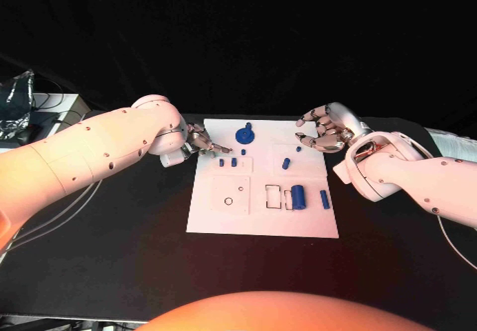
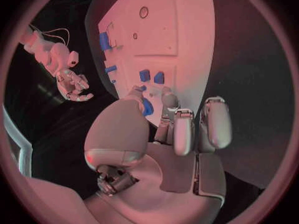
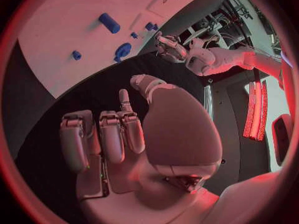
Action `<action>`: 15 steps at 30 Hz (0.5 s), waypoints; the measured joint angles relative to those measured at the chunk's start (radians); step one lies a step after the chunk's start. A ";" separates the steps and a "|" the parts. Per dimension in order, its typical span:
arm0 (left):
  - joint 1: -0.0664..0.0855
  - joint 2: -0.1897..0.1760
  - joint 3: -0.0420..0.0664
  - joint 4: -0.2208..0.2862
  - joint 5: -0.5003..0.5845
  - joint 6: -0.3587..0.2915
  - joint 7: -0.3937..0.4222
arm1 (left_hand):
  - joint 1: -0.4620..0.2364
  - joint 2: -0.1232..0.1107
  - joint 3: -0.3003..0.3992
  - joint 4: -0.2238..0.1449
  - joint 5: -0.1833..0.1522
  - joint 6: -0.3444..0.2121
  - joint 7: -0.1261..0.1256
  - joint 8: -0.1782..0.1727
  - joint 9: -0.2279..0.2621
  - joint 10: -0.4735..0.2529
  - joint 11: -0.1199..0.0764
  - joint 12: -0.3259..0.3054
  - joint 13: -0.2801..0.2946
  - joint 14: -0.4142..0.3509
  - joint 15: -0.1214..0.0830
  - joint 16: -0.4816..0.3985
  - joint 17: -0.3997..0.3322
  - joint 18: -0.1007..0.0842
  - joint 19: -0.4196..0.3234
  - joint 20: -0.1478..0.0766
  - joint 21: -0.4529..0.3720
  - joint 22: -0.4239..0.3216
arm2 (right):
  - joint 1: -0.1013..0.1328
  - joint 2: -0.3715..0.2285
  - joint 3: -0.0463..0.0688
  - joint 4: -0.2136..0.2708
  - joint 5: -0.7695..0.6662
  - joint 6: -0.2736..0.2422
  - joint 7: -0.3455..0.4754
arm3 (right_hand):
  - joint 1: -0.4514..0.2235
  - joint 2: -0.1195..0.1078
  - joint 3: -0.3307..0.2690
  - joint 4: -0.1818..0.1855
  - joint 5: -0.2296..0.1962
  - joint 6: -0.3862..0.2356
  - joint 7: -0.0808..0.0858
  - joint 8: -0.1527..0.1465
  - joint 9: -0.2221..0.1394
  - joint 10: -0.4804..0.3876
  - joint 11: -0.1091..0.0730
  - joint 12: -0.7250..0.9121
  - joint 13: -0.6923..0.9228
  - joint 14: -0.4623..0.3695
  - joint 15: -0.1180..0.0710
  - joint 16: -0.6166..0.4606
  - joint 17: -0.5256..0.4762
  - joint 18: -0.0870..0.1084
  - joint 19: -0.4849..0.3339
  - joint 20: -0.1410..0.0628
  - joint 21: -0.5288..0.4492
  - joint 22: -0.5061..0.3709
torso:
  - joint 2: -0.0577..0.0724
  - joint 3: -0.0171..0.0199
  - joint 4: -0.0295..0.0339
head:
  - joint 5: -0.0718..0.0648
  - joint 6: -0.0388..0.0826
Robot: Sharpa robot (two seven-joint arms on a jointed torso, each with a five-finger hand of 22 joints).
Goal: Assemble the parts on the task board
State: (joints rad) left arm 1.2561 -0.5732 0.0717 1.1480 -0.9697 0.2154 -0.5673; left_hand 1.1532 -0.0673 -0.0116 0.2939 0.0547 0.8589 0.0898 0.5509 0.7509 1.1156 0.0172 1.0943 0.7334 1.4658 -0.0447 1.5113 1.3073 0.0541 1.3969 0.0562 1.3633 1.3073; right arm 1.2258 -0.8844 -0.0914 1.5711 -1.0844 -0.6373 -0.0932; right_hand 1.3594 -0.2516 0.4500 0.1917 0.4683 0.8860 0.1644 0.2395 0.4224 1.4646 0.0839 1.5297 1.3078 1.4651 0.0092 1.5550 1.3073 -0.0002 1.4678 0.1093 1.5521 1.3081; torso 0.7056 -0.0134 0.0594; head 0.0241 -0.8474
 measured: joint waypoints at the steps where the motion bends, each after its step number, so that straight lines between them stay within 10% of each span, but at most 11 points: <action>1: -0.001 -0.005 0.002 0.001 0.010 -0.015 0.012 | 0.027 0.014 -0.001 0.001 0.000 -0.012 0.012 -0.006 -0.008 -0.047 0.009 -0.037 -0.058 0.001 0.008 -0.018 0.000 0.015 -0.021 0.006 -0.024 0.000 | 0.000 -0.001 0.000 0.000 0.000 0.000 0.000 | 0.000 0.000 0.000 0.000 0.000 0.000 0.000 0.000 0.000 0.000 0.000 0.000 0.000 0.000 0.000 0.000 0.000 0.000 0.000 0.000 0.000 0.000 | 0.000 0.0001 -0.0001 | 0.000 0.000; 3: -0.002 -0.012 0.004 0.003 0.024 -0.042 0.037 | 0.083 0.036 0.006 -0.001 0.000 -0.043 0.026 -0.020 -0.026 -0.104 0.024 -0.074 -0.102 -0.007 0.022 -0.067 -0.004 0.040 -0.081 0.018 -0.096 -0.033 | -0.001 -0.001 0.000 0.000 0.000 0.000 0.000 | 0.000 0.000 0.000 0.000 0.000 0.000 0.000 0.000 0.000 0.000 0.000 0.000 0.000 0.000 0.000 0.000 0.000 0.000 0.000 0.000 0.000 0.000 | 0.000 0.0001 -0.0002 | -0.001 0.001; 6: -0.005 -0.022 0.006 0.009 0.042 -0.099 0.104 | 0.280 0.048 0.137 -0.020 0.000 -0.094 0.047 -0.067 -0.085 -0.215 0.044 -0.158 -0.169 -0.144 0.041 -0.218 -0.194 0.093 -0.260 0.038 -0.322 -0.219 | -0.001 -0.003 0.000 0.001 0.000 0.000 0.000 | 0.000 0.000 0.000 0.000 0.000 0.000 0.000 0.000 0.000 0.000 0.000 0.000 0.000 0.000 0.000 0.000 0.000 0.000 0.000 0.000 0.000 0.000 | 0.000 0.0007 -0.0003 | -0.002 0.003; 9: -0.012 -0.029 0.008 0.019 0.054 -0.167 0.207 | 0.431 -0.033 0.357 -0.025 0.000 -0.123 0.066 -0.128 -0.173 -0.269 0.065 -0.273 -0.270 -0.353 0.062 -0.409 -0.445 0.117 -0.402 0.055 -0.522 -0.372 | -0.002 -0.004 0.000 0.001 0.000 0.000 0.001 | 0.000 0.000 0.000 0.000 0.000 0.000 0.000 0.000 0.000 0.000 0.000 0.000 0.000 0.000 0.000 0.000 0.000 0.000 0.000 0.000 0.000 0.000 | 0.000 0.0007 0.0001 | -0.004 0.007; 15: -0.036 -0.020 0.009 0.036 0.021 -0.298 0.445 | 0.426 -0.170 0.586 -0.105 0.000 -0.096 0.083 -0.167 -0.270 -0.288 0.085 -0.402 -0.411 -0.475 0.082 -0.499 -0.576 0.117 -0.477 0.073 -0.555 -0.374 | -0.002 -0.004 0.000 0.001 0.000 -0.001 0.003 | 0.000 0.000 0.000 0.000 0.000 -0.001 -0.001 0.000 0.000 0.000 0.000 -0.008 0.000 0.000 0.000 0.000 0.000 0.000 0.000 0.000 -0.006 0.000 | 0.001 0.0008 0.0003 | -0.008 0.016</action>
State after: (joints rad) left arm 1.2200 -0.5929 0.0805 1.1835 -0.9487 -0.0823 -0.1219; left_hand 1.5792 -0.2368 0.5747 0.1886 0.0547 0.7631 0.1730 0.3840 0.4809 0.8274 0.1018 0.6926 0.3227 0.9912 0.0378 1.0125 0.7311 0.1712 0.9204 0.1296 0.8078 0.9336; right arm 1.2242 -0.8887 -0.0914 1.5717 -1.0845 -0.6388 -0.0898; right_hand 1.3594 -0.2516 0.4500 0.1917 0.4683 0.8853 0.1638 0.2395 0.4224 1.4646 0.0839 1.5219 1.3076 1.4651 0.0092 1.5550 1.3074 -0.0001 1.4678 0.1093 1.5462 1.3079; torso 0.7062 -0.0127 0.0597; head 0.0159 -0.8315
